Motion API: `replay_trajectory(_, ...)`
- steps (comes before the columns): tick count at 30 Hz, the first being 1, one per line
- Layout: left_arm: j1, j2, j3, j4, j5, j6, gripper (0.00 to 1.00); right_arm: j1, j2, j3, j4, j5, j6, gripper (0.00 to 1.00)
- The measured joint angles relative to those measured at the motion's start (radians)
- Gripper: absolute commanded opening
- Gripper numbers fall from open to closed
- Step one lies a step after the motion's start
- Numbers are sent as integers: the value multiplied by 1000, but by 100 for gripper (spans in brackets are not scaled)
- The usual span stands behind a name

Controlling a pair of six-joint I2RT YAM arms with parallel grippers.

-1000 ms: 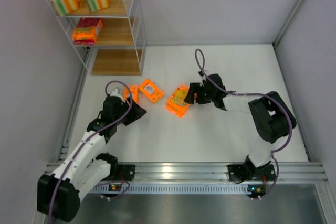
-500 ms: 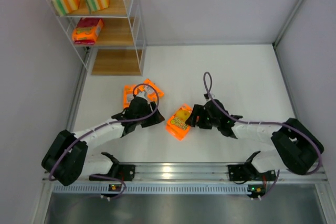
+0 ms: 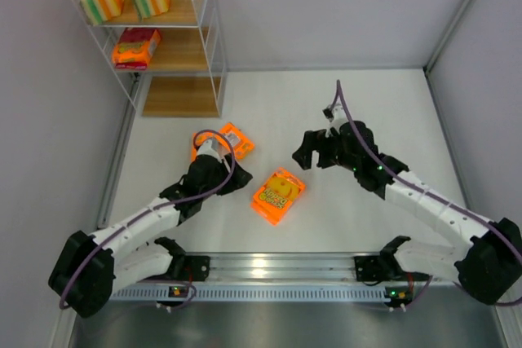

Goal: Place and organize the cleaning sponges onto the shelf

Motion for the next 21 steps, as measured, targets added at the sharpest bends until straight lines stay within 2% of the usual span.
replay_trajectory(4, 0, -45, -33, 0, -26, -20, 68, -87, 83, 13, 4, -171, -232, 88)
replay_trajectory(9, 0, -24, -55, -3, -24, -36, 68, -101, 243, 13, -29, -288, -452, 89)
replay_trajectory(14, 0, 14, -53, -2, -10, -33, 68, -101, 307, 14, -14, -368, -526, 85)
replay_trajectory(19, 0, 26, -53, -2, -9, -30, 68, -82, 424, 61, -26, -384, -575, 82)
replay_trajectory(21, 0, 22, -54, -3, -11, -30, 69, -64, 450, 64, -31, -385, -589, 76)
